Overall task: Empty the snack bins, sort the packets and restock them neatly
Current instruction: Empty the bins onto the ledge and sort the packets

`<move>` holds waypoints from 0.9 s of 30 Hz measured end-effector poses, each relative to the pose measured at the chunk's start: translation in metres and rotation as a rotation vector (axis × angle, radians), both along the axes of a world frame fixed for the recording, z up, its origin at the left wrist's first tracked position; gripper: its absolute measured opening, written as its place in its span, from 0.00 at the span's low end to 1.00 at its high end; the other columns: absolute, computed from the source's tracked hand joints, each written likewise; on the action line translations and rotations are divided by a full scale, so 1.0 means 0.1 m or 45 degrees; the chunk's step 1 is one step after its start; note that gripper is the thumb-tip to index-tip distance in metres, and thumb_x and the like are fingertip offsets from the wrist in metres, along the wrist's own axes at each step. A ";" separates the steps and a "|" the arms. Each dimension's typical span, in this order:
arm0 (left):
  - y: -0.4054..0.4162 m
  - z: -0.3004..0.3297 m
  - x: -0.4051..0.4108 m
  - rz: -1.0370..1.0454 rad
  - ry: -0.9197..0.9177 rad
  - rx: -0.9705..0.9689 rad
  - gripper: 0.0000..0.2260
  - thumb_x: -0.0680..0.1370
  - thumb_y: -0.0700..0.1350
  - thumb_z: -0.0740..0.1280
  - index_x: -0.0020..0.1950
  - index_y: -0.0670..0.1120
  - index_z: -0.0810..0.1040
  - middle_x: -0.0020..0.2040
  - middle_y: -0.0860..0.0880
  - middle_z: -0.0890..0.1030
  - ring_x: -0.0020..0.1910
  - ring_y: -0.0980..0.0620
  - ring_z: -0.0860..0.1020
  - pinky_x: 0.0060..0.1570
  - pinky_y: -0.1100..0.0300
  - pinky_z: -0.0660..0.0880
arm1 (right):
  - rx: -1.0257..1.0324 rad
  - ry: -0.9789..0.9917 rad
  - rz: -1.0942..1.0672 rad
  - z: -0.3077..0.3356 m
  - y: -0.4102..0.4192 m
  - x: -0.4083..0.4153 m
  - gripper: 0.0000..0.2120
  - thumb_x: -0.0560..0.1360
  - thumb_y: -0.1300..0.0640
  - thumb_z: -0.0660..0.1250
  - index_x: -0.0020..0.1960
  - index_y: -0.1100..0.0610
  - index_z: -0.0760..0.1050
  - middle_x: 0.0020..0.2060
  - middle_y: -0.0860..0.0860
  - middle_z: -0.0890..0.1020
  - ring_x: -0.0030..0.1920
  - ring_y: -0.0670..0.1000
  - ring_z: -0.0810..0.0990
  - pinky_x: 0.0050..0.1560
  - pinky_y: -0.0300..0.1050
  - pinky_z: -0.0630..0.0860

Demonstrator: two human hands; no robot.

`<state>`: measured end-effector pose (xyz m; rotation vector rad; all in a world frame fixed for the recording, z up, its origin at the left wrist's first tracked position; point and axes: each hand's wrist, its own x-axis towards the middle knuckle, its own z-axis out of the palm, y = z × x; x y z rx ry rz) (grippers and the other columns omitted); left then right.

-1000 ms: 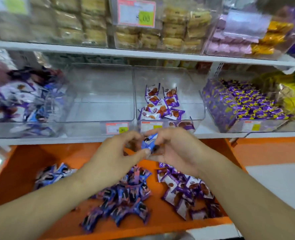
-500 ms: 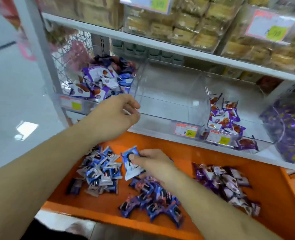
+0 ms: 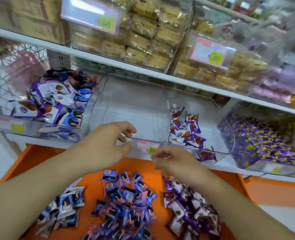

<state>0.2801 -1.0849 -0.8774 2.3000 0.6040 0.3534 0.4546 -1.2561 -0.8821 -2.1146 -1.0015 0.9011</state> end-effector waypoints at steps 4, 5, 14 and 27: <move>-0.28 -0.12 0.44 -0.190 0.054 0.145 0.29 0.81 0.51 0.68 0.80 0.63 0.61 0.74 0.62 0.66 0.71 0.61 0.69 0.66 0.71 0.62 | 0.283 -0.036 -0.387 0.16 -0.40 0.71 0.09 0.79 0.62 0.72 0.43 0.50 0.85 0.42 0.52 0.86 0.46 0.57 0.87 0.46 0.56 0.85; -0.33 -0.14 0.56 -0.228 0.072 0.179 0.32 0.81 0.52 0.67 0.81 0.64 0.56 0.78 0.62 0.60 0.74 0.59 0.67 0.69 0.69 0.61 | 0.305 -0.106 -0.448 0.12 -0.47 0.86 0.08 0.78 0.61 0.72 0.44 0.49 0.85 0.41 0.50 0.86 0.45 0.55 0.87 0.45 0.56 0.85; -0.50 -0.26 1.00 -0.222 0.288 0.441 0.35 0.84 0.59 0.58 0.76 0.74 0.33 0.73 0.77 0.29 0.39 0.61 0.76 0.71 0.60 0.68 | 0.069 -0.620 -0.224 -0.08 -0.14 1.72 0.37 0.74 0.44 0.78 0.78 0.41 0.66 0.72 0.44 0.67 0.67 0.43 0.72 0.65 0.38 0.69; -0.42 -0.26 1.01 -0.385 0.368 0.460 0.35 0.84 0.59 0.55 0.71 0.76 0.26 0.67 0.79 0.23 0.47 0.57 0.75 0.48 0.66 0.70 | -0.541 -0.521 0.243 -0.37 0.87 2.12 0.58 0.60 0.27 0.80 0.82 0.32 0.52 0.85 0.48 0.51 0.84 0.54 0.51 0.82 0.61 0.54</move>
